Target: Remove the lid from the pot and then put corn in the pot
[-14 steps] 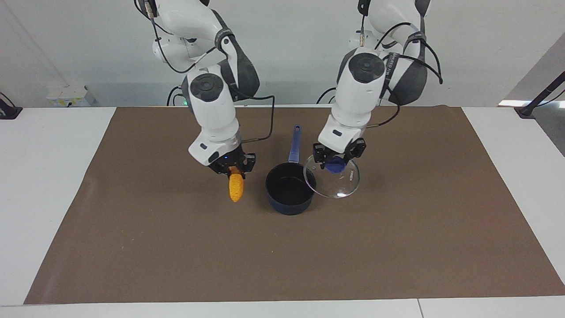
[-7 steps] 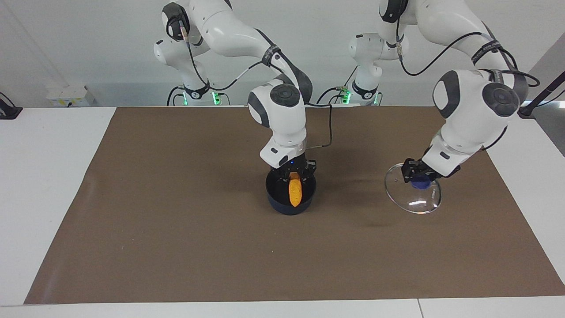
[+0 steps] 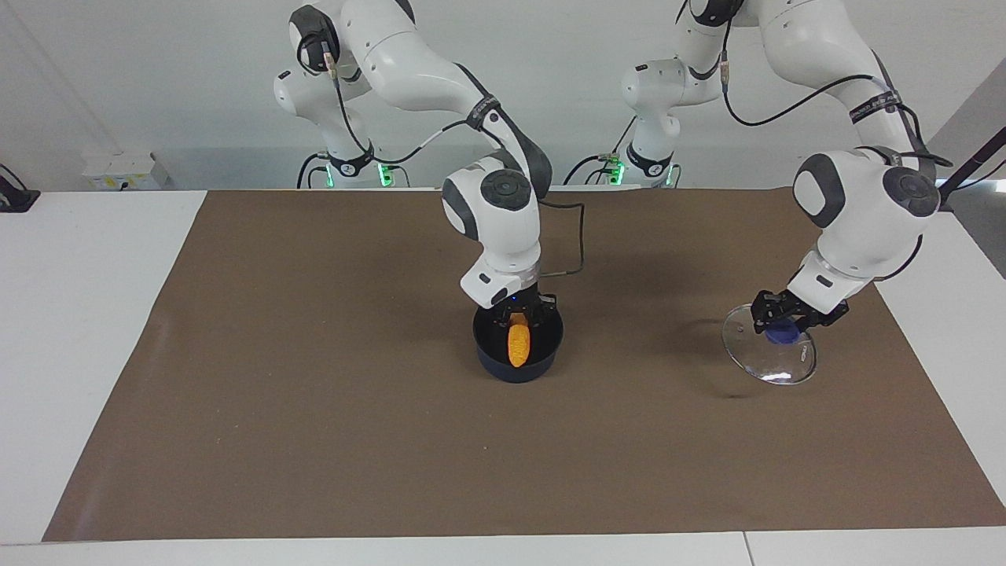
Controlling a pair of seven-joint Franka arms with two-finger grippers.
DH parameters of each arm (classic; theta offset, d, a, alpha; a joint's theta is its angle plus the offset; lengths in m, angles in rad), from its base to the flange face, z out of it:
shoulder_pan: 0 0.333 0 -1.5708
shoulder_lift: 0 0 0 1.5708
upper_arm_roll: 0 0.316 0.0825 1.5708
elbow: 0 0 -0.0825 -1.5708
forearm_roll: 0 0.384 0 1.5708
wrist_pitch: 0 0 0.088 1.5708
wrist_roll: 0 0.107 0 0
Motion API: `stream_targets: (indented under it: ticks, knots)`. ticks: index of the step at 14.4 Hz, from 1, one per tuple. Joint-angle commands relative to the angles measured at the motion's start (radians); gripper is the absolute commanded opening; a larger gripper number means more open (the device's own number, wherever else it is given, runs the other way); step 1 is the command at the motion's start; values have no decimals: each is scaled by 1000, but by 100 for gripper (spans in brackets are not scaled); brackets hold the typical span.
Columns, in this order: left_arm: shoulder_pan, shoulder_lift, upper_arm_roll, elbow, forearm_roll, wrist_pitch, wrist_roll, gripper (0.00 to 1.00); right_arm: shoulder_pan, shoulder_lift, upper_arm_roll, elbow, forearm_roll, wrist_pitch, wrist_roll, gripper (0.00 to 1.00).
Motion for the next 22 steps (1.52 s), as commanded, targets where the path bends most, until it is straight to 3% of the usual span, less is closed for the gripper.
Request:
stream_targets:
  ticks: [1,2,3,4,6,8,12,14,15,16,19,22]
  knots:
    - [17,-60,-8,-123,-6,99,19,34,0,-29,0,-31,11,-6,42,54]
    - [17,-55,-8,-153,-6,143,19,34,0,-28,0,-22,10,-12,44,62]
    - [14,-54,-8,-170,-6,171,17,34,0,-28,-2,-8,1,-31,44,92]
    - [12,-52,-8,-183,-6,180,17,34,-2,-29,-2,10,0,-51,44,100]
    - [12,-49,-8,-189,-6,180,17,34,-15,-56,-11,15,-4,-74,30,100]
    - [9,-50,-8,-203,-6,179,16,34,-86,-133,-23,26,-16,-123,-19,100]
    - [8,-50,-8,-203,-5,174,16,40,-279,-294,-33,44,-21,-417,-320,100]
    - [8,-50,-8,-203,-5,171,16,50,-351,-325,-34,136,-56,-592,-382,100]
    - [8,-50,-8,-198,-3,169,19,87,-385,-334,-33,179,-64,-663,-426,100]
    - [9,-47,-8,-186,-2,162,22,100,-422,-371,-28,188,-70,-691,-501,100]
    - [8,-47,-8,-123,-2,105,43,100,-443,-420,-59,124,-73,-703,-556,100]
    - [-11,-57,-10,25,0,-83,40,100,-476,-458,-66,57,-76,-679,-657,100]
